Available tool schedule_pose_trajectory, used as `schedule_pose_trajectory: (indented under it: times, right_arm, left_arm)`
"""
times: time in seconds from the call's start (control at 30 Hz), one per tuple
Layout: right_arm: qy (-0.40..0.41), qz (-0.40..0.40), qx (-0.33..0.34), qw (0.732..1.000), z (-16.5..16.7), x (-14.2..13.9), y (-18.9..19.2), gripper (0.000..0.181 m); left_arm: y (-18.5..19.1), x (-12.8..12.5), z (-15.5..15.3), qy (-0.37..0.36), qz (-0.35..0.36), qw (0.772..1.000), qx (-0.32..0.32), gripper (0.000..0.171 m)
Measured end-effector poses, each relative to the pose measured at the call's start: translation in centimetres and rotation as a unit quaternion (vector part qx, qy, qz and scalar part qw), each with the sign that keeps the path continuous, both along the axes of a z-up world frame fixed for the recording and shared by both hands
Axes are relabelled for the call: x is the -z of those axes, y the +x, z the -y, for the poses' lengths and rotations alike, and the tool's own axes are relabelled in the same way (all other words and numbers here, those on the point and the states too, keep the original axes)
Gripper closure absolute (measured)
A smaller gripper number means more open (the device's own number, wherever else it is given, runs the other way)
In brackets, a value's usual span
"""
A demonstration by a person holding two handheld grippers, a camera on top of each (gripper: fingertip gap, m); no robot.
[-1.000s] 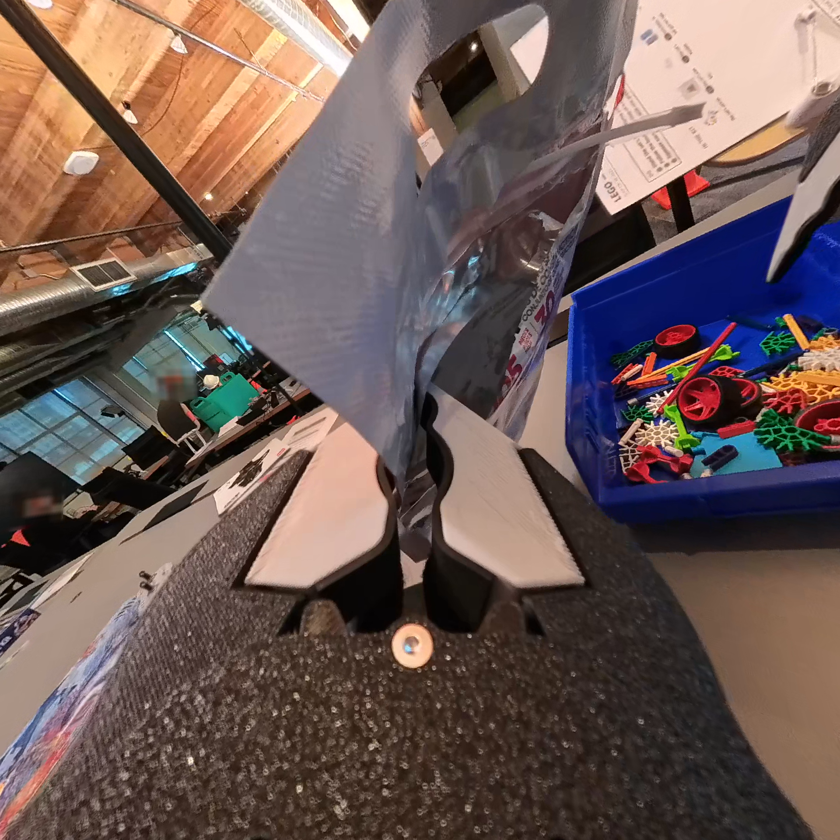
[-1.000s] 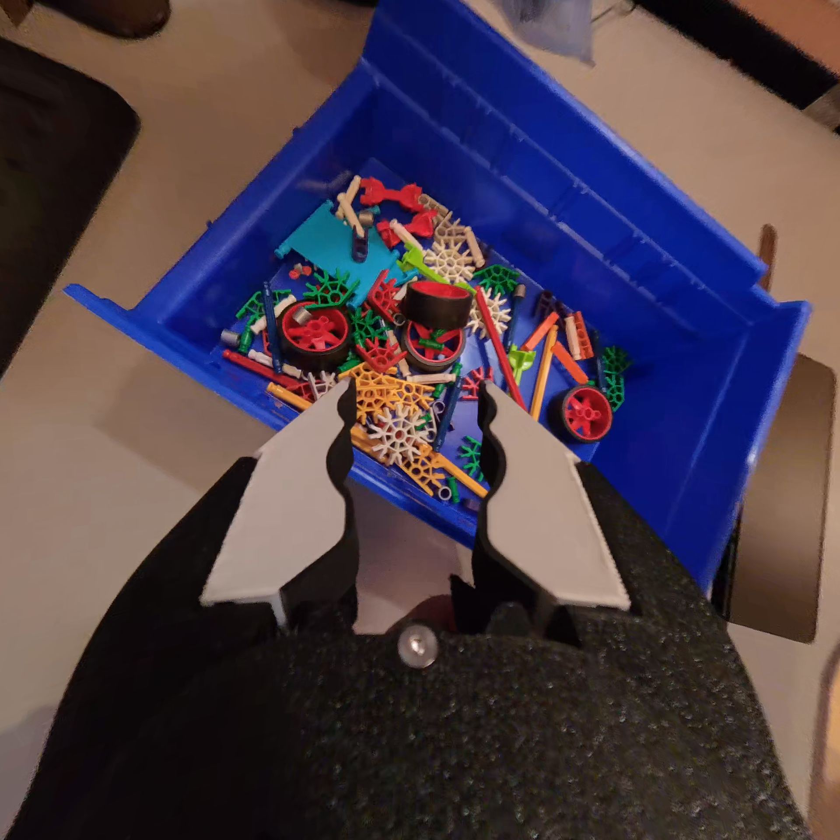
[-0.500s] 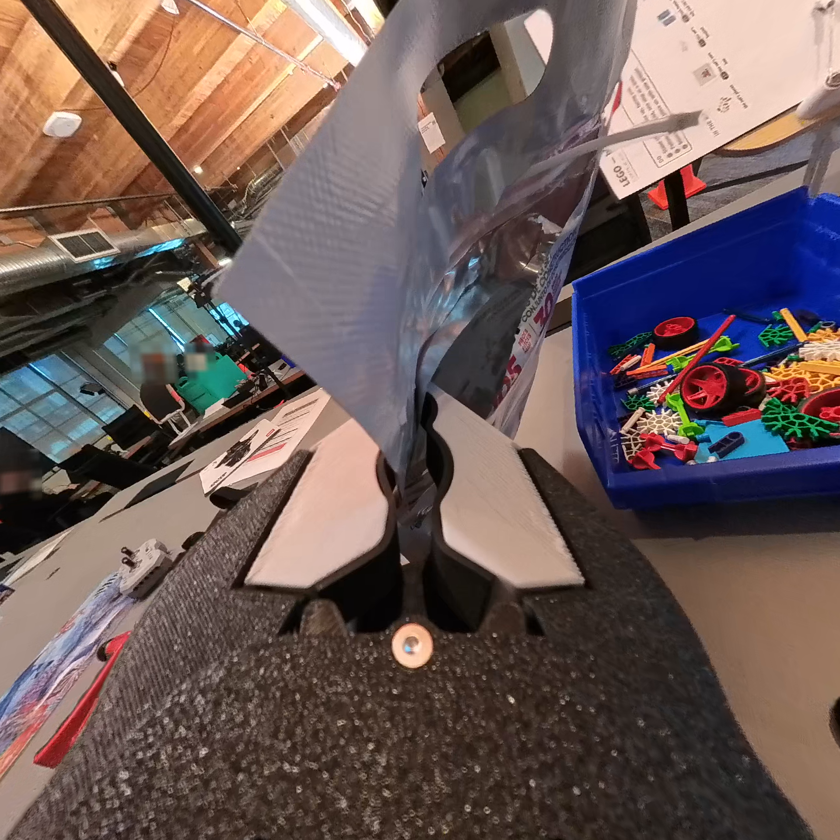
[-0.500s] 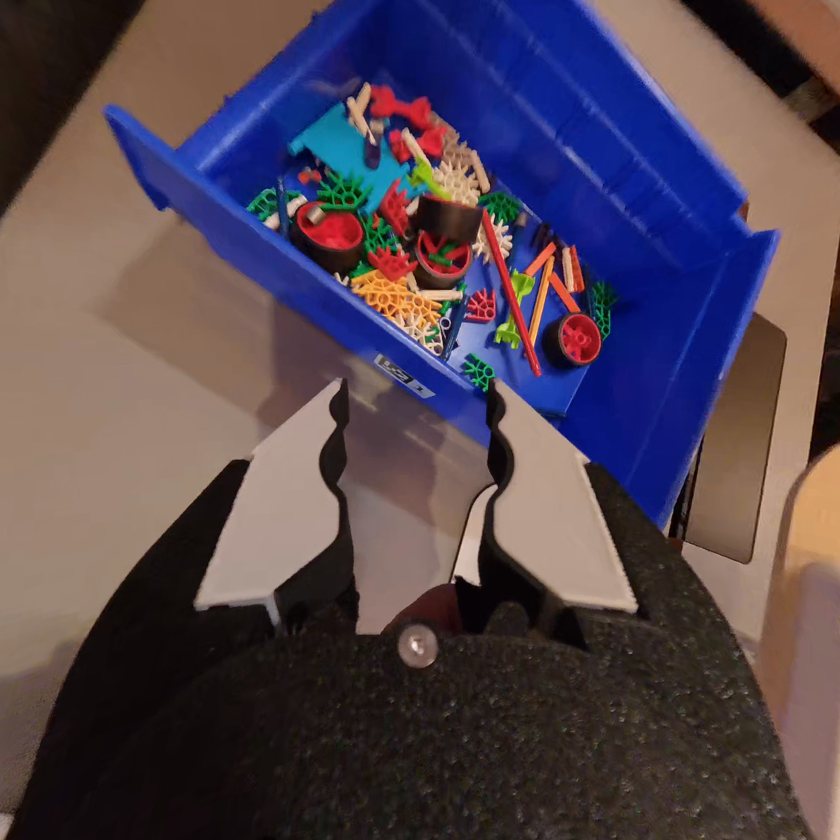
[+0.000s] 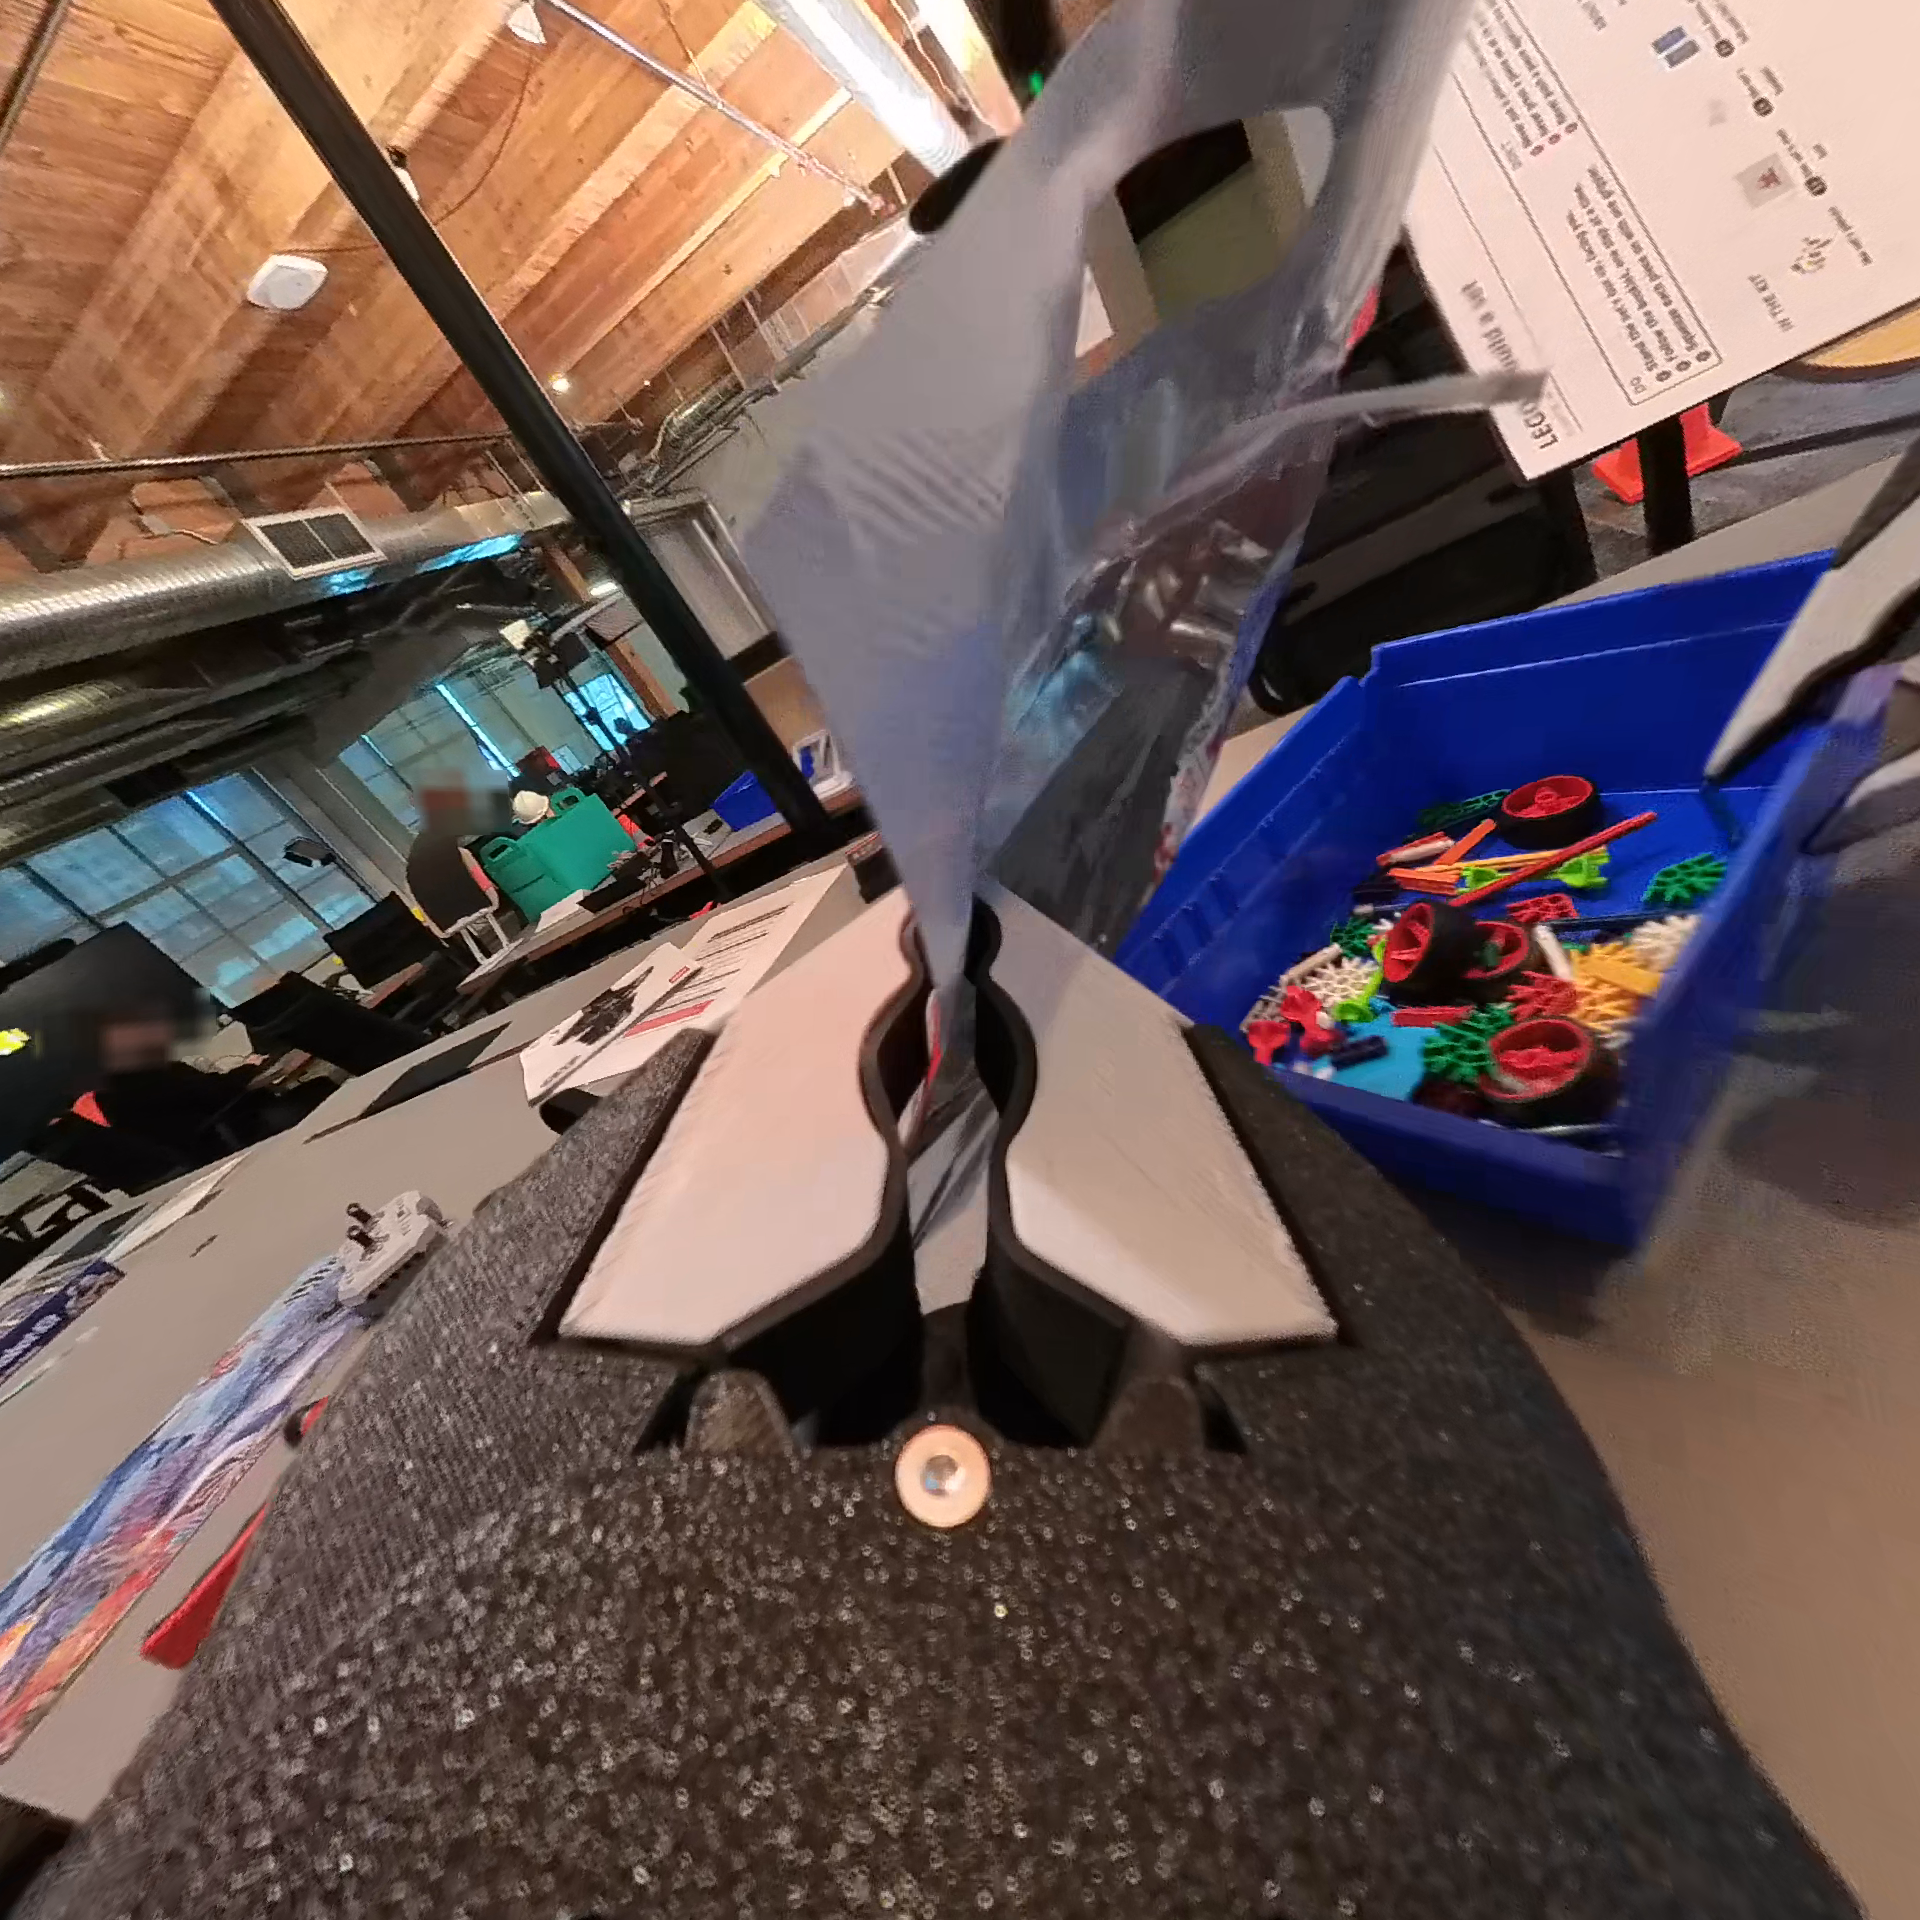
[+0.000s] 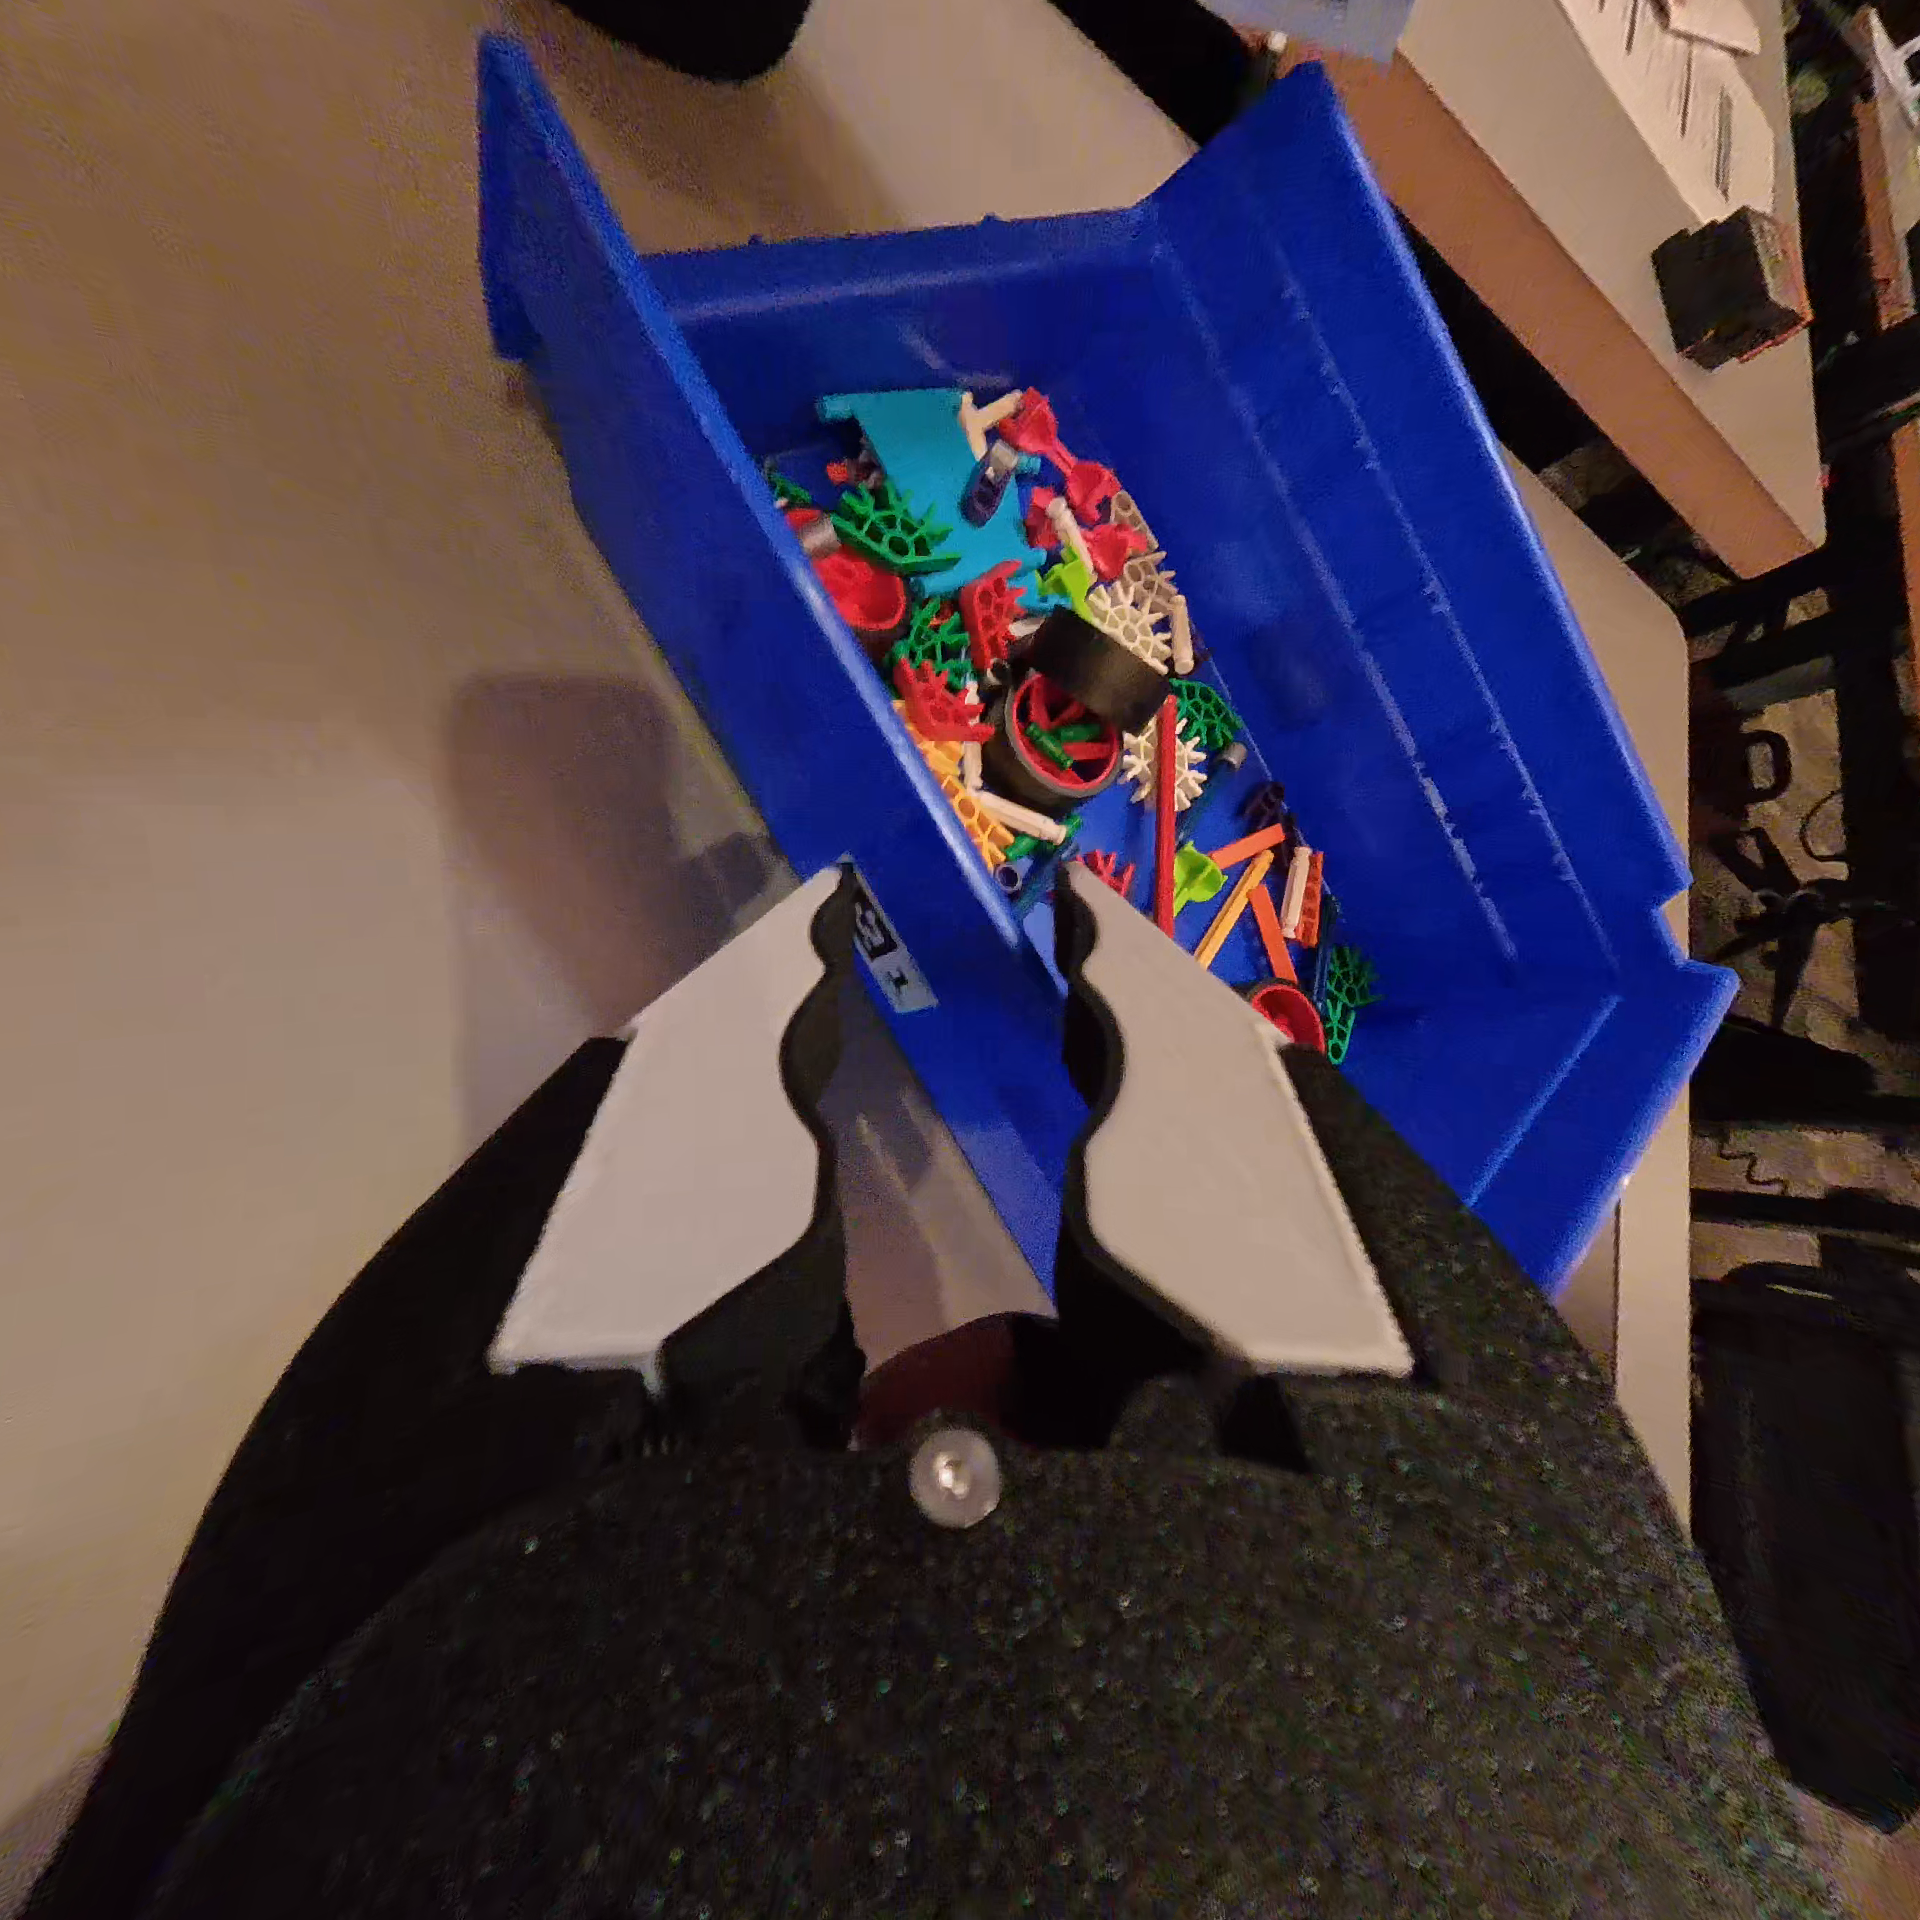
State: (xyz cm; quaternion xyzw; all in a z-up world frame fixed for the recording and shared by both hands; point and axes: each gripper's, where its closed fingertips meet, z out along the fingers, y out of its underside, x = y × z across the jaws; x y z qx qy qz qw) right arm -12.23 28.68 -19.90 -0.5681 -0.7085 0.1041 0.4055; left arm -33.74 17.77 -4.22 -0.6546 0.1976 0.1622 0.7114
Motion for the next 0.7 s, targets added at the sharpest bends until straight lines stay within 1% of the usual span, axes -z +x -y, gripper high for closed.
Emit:
schedule_pose_trajectory:
  times: [0.03, 0.07, 0.13, 0.2, 0.23, 0.3, 0.37, 0.5, 0.53, 0.63, 0.7]
  right_arm:
    - [0.008, 0.009, 0.01, 1.0, -0.6, 0.1, -0.3, 0.136]
    - [0.009, -0.007, 0.016, 1.0, -0.9, -0.7, -0.4, 0.136]
    - [-0.032, -0.049, 0.017, 0.998, -0.5, -2.7, 0.5, 0.135]
    - [-0.033, -0.059, 0.047, 0.997, -1.5, -4.1, 3.6, 0.134]
    - [-0.041, -0.051, 0.063, 0.996, -1.9, -4.1, 5.6, 0.134]
    - [-0.08, -0.011, 0.109, 0.991, -2.8, -2.6, 9.6, 0.135]
    - [-0.08, 0.044, 0.159, 0.983, -4.4, -0.2, 13.2, 0.135]
    - [-0.086, 0.099, 0.238, 0.962, -7.1, 4.4, 17.2, 0.135]
    - [-0.096, 0.096, 0.244, 0.96, -7.3, 5.2, 17.5, 0.135]
    - [-0.12, 0.058, 0.259, 0.957, -8.1, 6.3, 16.9, 0.135]
    - [-0.109, 0.043, 0.274, 0.955, -9.2, 6.5, 16.8, 0.135]
  left_arm:
    - [-0.2, -0.1, 0.0, 0.002, -0.003, 1.0, -0.006, 0.171]
    - [-0.3, -0.3, 0.1, 0.005, -0.004, 1.0, -0.008, 0.171]
    - [-0.5, -0.5, 0.3, 0.01, 0.003, 1.0, -0.006, 0.171]
    - [-0.8, -0.5, 0.5, 0.013, 0.009, 1.0, -0.005, 0.171]
    - [-1.0, -0.4, 0.5, 0.014, 0.012, 1.0, -0.003, 0.171]
    - [-1.1, 0.0, 0.4, 0.011, 0.02, 1.0, 0.003, 0.171]
    - [-1.1, 0.3, 0.1, 0.009, 0.023, 1.0, 0.007, 0.171]
    - [-0.5, 0.7, -0.1, 0.007, 0.024, 1.0, 0.018, 0.171]
    - [-0.4, 0.7, -0.1, 0.007, 0.023, 1.0, 0.02, 0.171]
    - [0.1, 1.1, -0.2, 0.005, 0.024, 0.999, 0.03, 0.171]
    - [0.3, 1.3, -0.4, 0.004, 0.022, 0.999, 0.033, 0.171]
